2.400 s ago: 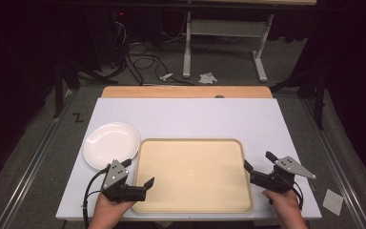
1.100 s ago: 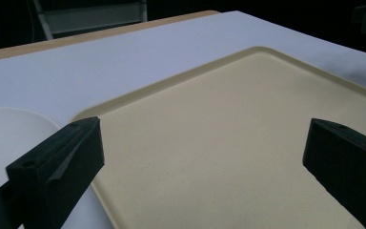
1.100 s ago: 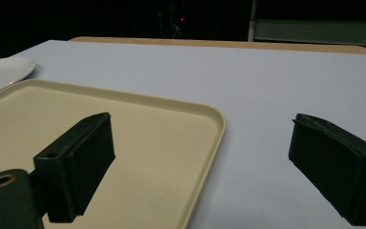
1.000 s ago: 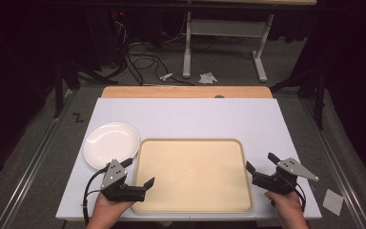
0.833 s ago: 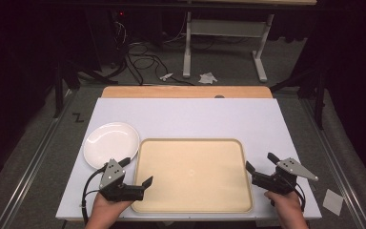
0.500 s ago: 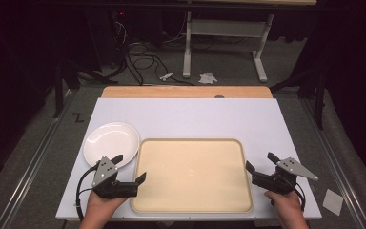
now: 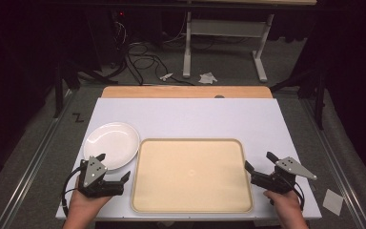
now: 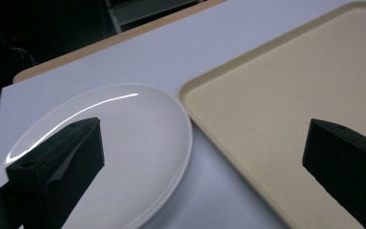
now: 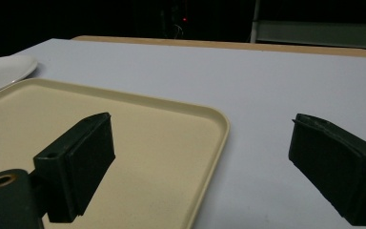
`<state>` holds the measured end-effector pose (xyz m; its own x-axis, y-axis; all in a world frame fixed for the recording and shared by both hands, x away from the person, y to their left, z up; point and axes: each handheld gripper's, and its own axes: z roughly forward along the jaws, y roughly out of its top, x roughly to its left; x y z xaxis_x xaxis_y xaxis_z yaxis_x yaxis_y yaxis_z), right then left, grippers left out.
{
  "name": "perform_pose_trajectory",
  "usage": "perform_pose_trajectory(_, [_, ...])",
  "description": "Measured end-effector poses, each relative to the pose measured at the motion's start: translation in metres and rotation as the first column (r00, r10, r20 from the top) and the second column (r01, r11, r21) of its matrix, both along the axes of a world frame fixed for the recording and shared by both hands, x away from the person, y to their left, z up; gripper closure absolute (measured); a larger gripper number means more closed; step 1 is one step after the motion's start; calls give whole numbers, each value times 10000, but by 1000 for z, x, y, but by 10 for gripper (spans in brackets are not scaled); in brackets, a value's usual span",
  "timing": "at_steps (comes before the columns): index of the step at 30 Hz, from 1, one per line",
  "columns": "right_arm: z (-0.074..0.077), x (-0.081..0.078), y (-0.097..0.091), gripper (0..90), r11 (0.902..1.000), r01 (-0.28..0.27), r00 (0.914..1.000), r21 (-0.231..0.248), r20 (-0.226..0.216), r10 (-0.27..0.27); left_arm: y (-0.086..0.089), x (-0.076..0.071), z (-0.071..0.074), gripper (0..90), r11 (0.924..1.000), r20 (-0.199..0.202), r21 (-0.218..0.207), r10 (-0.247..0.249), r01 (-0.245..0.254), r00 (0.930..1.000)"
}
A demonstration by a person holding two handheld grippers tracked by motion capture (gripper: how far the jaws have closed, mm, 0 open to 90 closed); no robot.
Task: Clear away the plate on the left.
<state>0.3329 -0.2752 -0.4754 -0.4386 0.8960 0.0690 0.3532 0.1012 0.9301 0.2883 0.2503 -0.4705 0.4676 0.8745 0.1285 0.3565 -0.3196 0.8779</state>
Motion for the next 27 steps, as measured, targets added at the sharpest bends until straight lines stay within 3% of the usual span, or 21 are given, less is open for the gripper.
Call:
perform_pose_trajectory(5, [-1, 1, 0, 91, 10000, -20, 10000, 4, -38, 20, 12, 1, -5, 17, 9975, -111, 658, 263, -255, 9996])
perform_pose_trajectory(8, [-2, 1, 0, 91, 10000, 11, 10000, 32, -89, -11, 16, 1, -9, 26, 9911, -255, 1302, 326, -290, 9991])
perform_pose_trajectory(12, [-4, 3, -1, 91, 10000, 11, 9999, 71, -139, -10, 16, 2, -16, 40, 9830, -459, 1827, 265, -177, 9986])
perform_pose_trajectory(16, [-3, 3, -1, 91, 10000, 11, 9999, 60, -118, -11, 11, 3, -21, 46, 9609, -641, 2769, 97, 85, 9979])
perform_pose_trajectory(19, [-3, 2, -2, 91, 10000, 2, 10000, 66, -98, -2, 7, 4, -23, 46, 9483, -742, 3159, -74, 306, 9972])
perform_pose_trajectory(22, [-3, 2, -2, 91, 10000, -26, 10000, 11, -66, 26, 5, 3, -25, 46, 9445, -733, 3254, -226, 453, 9971])
perform_pose_trajectory(25, [-4, 2, -2, 90, 10000, -59, 9999, -26, -102, 58, 4, 4, -26, 46, 9330, -754, 3567, -219, 474, 9969])
perform_pose_trajectory(27, [-4, 2, -2, 88, 9999, 8, 9999, -115, -130, -10, 4, 5, -27, 44, 9304, -777, 3634, -213, 482, 9968])
